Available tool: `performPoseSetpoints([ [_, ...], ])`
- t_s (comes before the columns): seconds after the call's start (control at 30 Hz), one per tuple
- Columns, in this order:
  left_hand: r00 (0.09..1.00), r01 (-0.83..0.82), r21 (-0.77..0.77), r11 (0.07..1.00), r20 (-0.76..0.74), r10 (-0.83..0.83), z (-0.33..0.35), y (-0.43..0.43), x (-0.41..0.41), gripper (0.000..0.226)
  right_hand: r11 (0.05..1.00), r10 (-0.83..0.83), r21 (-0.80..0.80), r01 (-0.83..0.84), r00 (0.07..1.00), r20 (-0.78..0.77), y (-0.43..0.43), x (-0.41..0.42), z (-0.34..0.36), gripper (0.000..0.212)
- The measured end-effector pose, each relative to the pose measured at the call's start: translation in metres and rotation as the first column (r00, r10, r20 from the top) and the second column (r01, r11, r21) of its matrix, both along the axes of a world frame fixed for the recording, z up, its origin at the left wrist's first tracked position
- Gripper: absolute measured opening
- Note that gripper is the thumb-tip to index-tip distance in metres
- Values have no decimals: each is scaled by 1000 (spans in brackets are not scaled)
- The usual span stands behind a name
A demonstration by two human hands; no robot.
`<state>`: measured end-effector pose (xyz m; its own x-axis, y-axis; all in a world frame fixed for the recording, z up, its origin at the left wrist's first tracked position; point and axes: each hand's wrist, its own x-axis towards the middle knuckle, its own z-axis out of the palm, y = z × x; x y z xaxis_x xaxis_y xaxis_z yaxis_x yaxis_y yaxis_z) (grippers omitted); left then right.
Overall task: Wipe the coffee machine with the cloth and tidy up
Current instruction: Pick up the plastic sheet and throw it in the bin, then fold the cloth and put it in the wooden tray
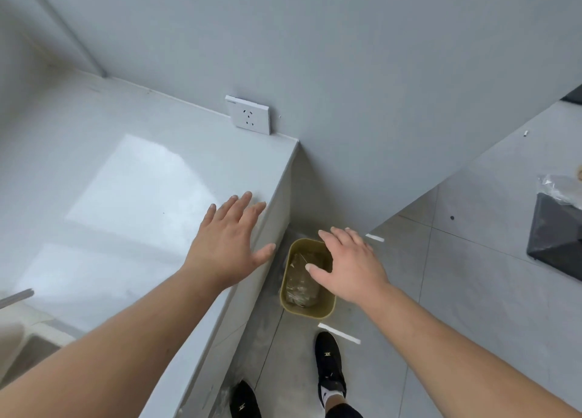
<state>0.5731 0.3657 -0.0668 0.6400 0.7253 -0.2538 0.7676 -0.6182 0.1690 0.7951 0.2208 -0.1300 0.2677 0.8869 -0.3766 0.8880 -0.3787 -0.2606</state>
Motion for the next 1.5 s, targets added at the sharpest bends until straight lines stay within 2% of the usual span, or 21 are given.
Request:
performPoseSetpoints([
  [0.13, 998, -50, 22, 998, 25, 50, 35, -3, -5, 80, 995, 50, 84, -52, 998, 25, 14, 3, 50, 88],
  [0.4, 980, -189, 109, 976, 89, 180, 120, -2, -22, 87, 961, 158, 223, -163, 987, 40, 59, -6, 149, 90],
  [0.73, 921, -384, 266, 884, 184, 344, 222, -8, -62, 80, 843, 370, 394, -366, 926, 70, 117, -56, 260, 85],
  [1.13, 814, -580, 386, 717, 249, 525, 303, -30, -171, 76, 646, 591, 516, -563, 796, 129, 160, -168, 342, 84],
  [1.5, 695, -704, 410, 580, 227, 683, 326, -86, -283, 78, 441, 779, 544, -714, 605, 164, 155, -299, 371, 89],
])
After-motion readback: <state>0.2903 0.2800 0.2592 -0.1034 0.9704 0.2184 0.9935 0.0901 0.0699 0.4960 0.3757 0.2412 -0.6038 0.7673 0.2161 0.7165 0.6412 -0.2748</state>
